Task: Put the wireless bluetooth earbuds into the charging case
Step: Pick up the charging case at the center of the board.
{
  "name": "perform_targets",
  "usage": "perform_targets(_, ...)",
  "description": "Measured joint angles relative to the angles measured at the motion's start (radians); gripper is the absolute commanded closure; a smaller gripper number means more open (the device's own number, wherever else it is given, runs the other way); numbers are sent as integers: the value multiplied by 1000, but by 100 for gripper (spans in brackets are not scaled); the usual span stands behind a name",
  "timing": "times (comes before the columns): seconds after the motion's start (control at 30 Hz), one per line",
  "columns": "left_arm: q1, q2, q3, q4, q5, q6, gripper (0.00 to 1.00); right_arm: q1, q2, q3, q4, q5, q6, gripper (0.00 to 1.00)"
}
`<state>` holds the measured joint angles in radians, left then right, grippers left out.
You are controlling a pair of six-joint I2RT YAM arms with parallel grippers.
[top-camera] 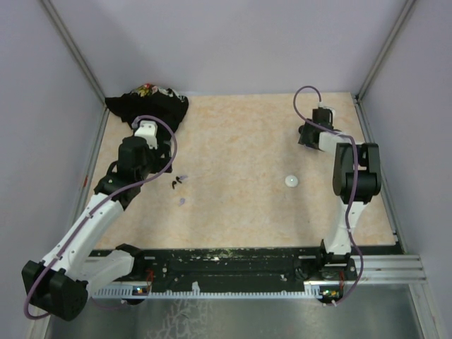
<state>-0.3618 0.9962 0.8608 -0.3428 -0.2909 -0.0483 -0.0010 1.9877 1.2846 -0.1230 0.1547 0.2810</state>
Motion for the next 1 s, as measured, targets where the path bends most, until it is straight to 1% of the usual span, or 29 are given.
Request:
perform_targets(0.13, 4, 0, 0, 0, 9, 0, 0, 0, 3, 1, -1, 5, -2, 45)
perform_targets(0.33, 7, 0, 0, 0, 20, -3, 0, 0, 13, 14, -8, 10, -12, 52)
perform_targets(0.57, 13, 0, 0, 0, 62, -11, 0, 19, -1, -10, 18, 8, -42, 55)
perform_targets(0.77, 18, 0, 0, 0, 140, -44, 0, 108, -126, -156, 26, -12, -61, 56)
perform_targets(1.0, 18, 0, 5, 3, 295, -127, 0, 243, -304, -257, 63, -35, -62, 57)
